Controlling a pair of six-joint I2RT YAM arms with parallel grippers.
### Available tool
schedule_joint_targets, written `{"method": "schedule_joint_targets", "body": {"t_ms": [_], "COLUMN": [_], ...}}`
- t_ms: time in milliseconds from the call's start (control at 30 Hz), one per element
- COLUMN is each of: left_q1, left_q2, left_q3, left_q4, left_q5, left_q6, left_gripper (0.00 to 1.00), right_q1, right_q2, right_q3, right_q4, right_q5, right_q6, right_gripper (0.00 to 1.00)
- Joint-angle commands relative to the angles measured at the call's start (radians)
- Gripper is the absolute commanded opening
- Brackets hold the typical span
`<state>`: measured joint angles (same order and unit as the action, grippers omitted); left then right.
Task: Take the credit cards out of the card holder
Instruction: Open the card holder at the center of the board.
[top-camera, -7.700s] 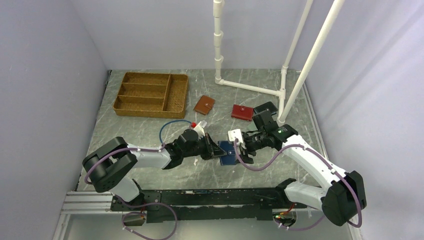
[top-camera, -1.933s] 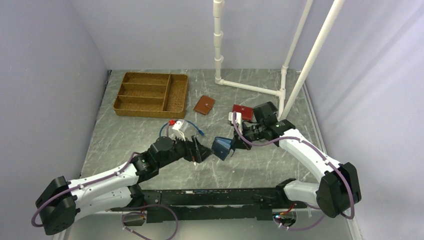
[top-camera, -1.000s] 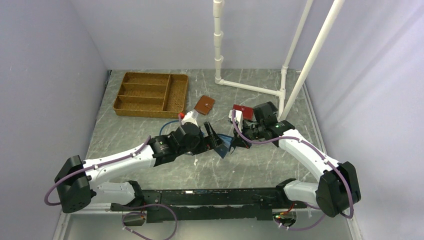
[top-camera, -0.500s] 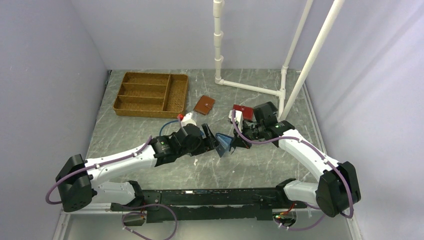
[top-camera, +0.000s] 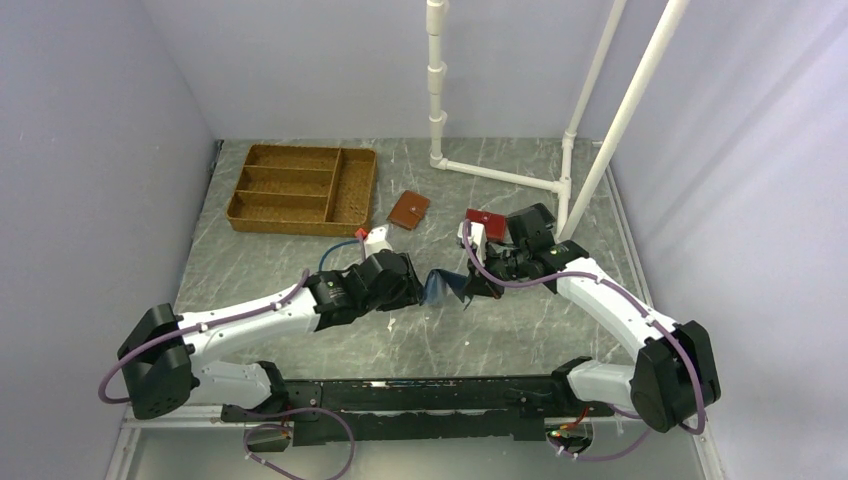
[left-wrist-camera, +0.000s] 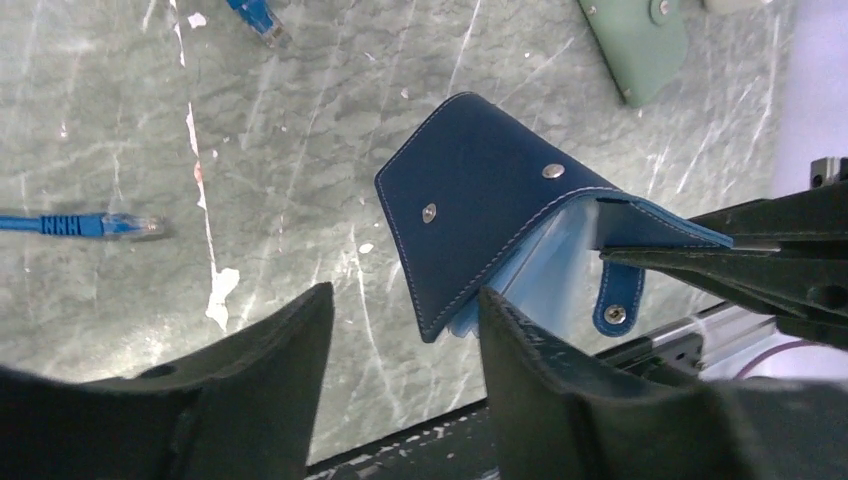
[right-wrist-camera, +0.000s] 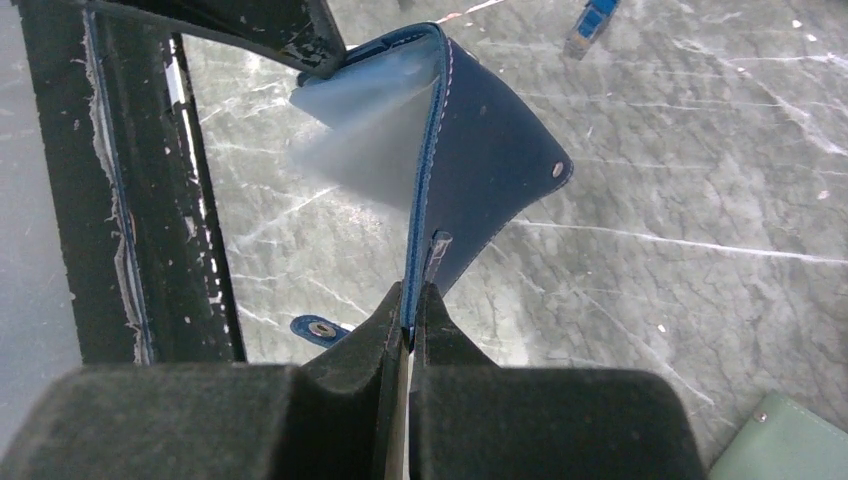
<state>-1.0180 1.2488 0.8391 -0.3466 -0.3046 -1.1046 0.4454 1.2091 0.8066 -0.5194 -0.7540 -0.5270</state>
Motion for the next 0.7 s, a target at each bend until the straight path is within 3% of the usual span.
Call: {"method": "schedule_joint_targets", "body": {"t_ms": [0,300,500,667], "left_q1": [-0.004,-0.004,-0.005,-0.004], "left_q2": [0.009,-0.049,-0.060,-0.044], "left_q3": [-0.006,-0.137,-0.144,-0.131], "left_q4": [0.096,0.338,0.355,0.311], "left_q5": [0.018,0.218,0.209,0.194], "left_q6": [0.177,0.507,0.571,0.576], "left_gripper": [0.56,0.58,0.51,0.51], "right_q1": [0.002,0.007,0.007,0.007], "right_q2": [0.006,0.024,0.033,0.042], "right_q3": [0.019,0.027,0.029,0.032], "right_q4": [0.004,-0.012,-0.022,-0.021], "right_q5": [-0.108,-0.146,-0.183,-0.201], "right_q6": [-0.023,-0.026,-0.024,-0.015], "right_gripper": [0.00,0.00,0.00,0.00]}}
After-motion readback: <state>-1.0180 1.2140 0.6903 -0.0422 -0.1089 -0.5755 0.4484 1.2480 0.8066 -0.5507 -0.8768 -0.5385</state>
